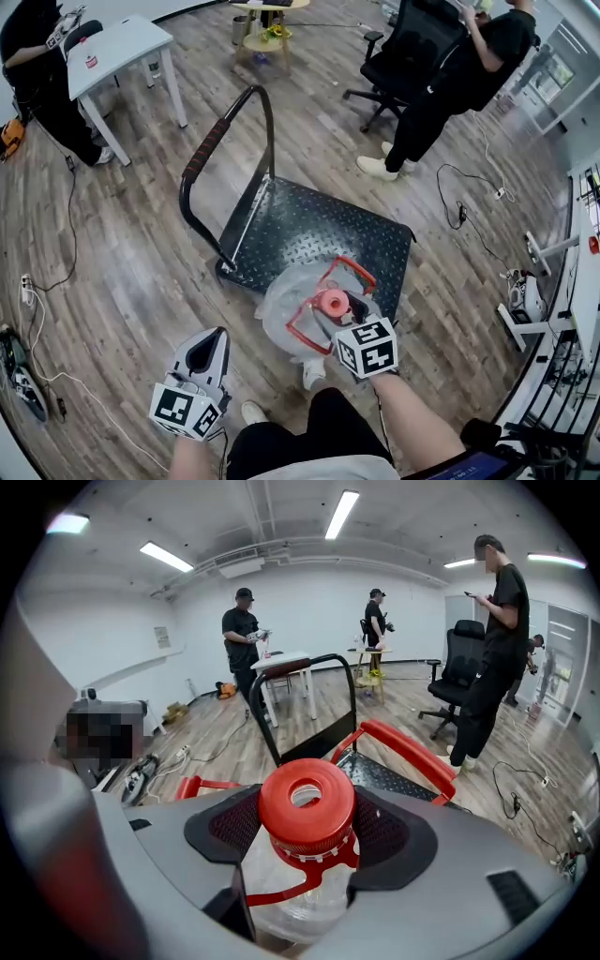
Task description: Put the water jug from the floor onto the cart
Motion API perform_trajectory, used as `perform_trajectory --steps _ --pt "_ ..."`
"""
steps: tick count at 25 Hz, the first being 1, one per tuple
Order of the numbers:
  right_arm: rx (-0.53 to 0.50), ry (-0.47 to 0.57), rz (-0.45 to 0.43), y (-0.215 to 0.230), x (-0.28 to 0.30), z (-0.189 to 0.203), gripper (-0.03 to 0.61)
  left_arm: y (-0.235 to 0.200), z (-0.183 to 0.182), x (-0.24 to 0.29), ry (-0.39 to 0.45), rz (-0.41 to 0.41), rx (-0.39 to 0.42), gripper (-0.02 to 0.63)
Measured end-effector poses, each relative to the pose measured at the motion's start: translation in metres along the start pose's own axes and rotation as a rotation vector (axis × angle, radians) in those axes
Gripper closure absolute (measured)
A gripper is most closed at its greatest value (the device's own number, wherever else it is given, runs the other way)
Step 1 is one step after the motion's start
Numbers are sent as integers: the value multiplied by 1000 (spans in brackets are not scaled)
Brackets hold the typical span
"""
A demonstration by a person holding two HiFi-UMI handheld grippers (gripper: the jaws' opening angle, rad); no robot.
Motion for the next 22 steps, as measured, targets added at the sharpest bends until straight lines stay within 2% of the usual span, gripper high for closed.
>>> perform_trajectory --steps 4,10,16,22 --pt "-3 -2 -15 34 17 -15 272 6 -5 40 14 -18 -23 615" --pt "-28 -2 -30 76 53 -46 272 5 -5 86 5 -41 -12 615" --pt "-79 14 -39 105 94 -76 272 6 3 102 -22 -79 -17 615" --pt "-85 14 -44 134 138 -101 272 15 16 106 -66 -120 -29 615"
Point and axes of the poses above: the fingertips, and each gripper's own axes: x forward along the fingers, y to its right, z out of its underside, the point moved 10 cm from there along -x, backward along the fingers, and after that the axes turned 12 degrees about x, right-handed, at the moved point
